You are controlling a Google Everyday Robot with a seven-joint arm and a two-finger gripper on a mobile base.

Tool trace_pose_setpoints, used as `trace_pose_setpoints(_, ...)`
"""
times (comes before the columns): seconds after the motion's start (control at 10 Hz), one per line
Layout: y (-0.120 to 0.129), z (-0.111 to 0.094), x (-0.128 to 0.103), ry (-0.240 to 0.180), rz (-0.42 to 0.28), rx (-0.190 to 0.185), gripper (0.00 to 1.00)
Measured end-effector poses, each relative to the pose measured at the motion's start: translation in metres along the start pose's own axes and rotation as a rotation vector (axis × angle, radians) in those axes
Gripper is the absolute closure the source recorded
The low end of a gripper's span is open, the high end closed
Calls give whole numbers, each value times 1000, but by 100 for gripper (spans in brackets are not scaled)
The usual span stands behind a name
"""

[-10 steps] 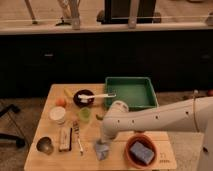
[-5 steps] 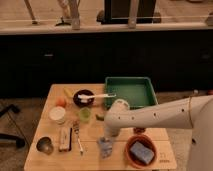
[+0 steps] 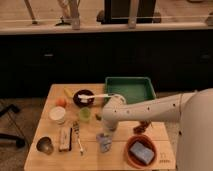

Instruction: Wipe table surface with towel

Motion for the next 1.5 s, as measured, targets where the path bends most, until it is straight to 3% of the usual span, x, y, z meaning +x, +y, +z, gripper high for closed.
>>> trace_pose_setpoints(0.3, 16, 2, -39, -76, -101, -28, 100)
trace_pose_setpoints(0.5, 33, 10, -58, -107, -156, -72, 100)
trace_pose_setpoints(0.8, 48, 15, -42, -91, -138, -113, 100)
trace_pose_setpoints(1.1, 50, 0, 3, -43, -49, -87, 100)
trace_pose_setpoints(1.5, 22, -2, 16, -36, -2, -15, 100)
